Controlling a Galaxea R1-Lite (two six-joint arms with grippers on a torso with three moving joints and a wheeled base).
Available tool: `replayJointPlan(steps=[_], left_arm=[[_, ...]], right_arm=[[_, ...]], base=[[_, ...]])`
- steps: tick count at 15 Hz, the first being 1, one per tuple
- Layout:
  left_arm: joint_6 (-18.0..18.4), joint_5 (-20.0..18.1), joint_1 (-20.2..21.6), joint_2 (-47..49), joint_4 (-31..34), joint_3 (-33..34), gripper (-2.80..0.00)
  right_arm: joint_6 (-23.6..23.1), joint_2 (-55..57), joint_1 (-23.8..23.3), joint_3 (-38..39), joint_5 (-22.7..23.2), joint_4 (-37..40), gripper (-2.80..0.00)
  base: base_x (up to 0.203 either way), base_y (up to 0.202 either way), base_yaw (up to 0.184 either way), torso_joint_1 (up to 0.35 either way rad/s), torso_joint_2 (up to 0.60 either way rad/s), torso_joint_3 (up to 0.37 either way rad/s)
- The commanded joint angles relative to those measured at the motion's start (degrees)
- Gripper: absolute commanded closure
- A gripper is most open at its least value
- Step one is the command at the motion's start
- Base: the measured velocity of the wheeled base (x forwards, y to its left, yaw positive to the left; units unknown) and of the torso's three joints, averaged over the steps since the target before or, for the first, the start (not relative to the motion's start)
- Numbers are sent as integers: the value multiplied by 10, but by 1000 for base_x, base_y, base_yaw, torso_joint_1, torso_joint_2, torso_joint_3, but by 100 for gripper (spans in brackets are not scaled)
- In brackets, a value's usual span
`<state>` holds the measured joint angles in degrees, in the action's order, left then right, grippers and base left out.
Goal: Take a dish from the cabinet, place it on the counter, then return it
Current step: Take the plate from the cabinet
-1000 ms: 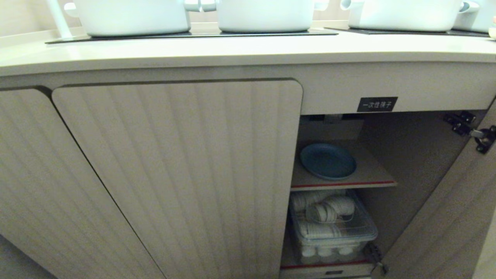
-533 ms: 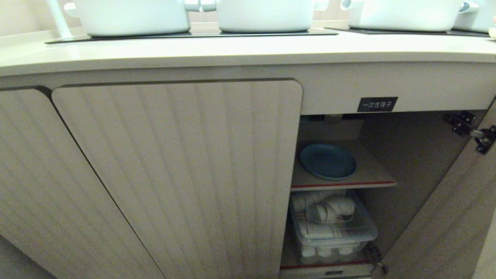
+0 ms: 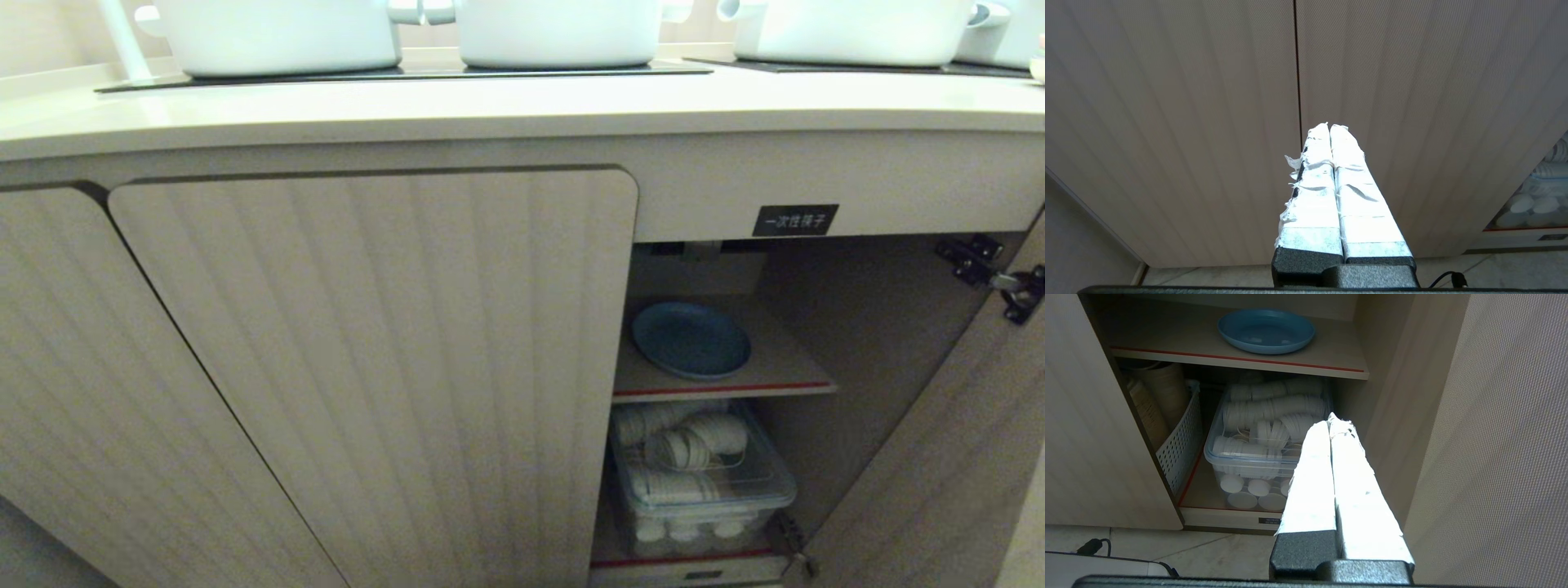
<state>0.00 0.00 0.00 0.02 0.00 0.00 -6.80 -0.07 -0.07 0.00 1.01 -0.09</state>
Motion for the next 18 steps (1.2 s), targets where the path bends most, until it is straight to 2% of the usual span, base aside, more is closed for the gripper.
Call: replayJointPlan(steps=[1,18], left_arm=[[0,1,0,0,0,0,0],[0,0,0,0,0,0,0]], right_arm=[[-1,1,0,0,0,0,0],[-1,1,1,0,0,0,0]], base=[[0,0,0,0,0,0],[0,0,0,0,0,0]])
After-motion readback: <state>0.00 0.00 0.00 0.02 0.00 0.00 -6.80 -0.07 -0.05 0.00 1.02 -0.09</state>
